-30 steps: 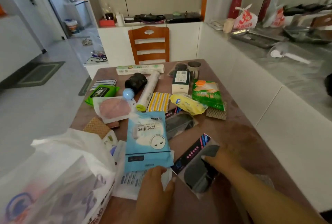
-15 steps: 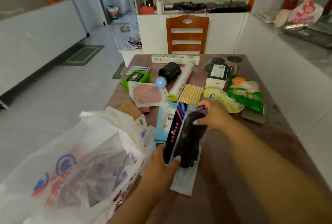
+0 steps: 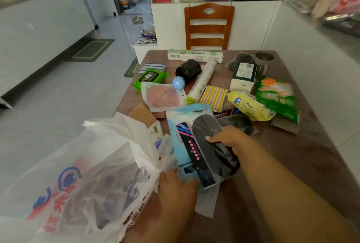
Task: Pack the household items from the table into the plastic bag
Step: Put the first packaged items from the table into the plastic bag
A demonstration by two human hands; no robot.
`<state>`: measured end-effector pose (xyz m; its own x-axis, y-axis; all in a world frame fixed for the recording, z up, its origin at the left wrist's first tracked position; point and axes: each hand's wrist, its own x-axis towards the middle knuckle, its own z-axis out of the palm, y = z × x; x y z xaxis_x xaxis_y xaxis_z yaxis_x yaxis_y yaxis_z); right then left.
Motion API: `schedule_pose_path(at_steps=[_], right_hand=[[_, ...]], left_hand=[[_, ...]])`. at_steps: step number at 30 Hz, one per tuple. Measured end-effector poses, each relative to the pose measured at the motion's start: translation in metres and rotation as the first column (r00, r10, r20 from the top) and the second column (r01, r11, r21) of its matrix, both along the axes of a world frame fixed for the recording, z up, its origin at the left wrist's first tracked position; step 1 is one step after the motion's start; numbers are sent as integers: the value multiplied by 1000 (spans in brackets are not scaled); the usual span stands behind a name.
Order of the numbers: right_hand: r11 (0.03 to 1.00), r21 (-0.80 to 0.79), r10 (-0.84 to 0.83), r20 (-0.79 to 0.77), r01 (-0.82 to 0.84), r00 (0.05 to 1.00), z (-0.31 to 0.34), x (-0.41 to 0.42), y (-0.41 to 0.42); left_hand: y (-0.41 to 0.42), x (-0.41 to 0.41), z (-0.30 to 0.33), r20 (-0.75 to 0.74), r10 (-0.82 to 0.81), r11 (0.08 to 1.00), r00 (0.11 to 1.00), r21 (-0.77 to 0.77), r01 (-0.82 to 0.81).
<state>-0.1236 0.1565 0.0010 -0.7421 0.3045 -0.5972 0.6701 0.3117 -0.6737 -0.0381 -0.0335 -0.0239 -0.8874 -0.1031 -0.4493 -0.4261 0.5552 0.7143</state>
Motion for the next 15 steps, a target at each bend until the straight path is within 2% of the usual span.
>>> schedule_pose_path(at_steps=[1,3,6,11,15], right_hand=[[995,27,90,32,-91,995,5,1,9],[956,90,271,95,-279,958,9,9,9],[867,224,417,162,-445,894,-5,11,-11],[910,150,351,215,-386,911,-13,21,-3],[968,30,243,100,-248,965,-14,41,6]], left_hand=[[-4,5,0,50,81,996,995,-34,-80],[-5,13,-4,178,129,992,975,-39,-124],[1,17,-7,169,96,989,981,99,-113],[4,21,21,156,63,966,986,240,-100],[-1,29,37,110,-50,966,993,258,20]])
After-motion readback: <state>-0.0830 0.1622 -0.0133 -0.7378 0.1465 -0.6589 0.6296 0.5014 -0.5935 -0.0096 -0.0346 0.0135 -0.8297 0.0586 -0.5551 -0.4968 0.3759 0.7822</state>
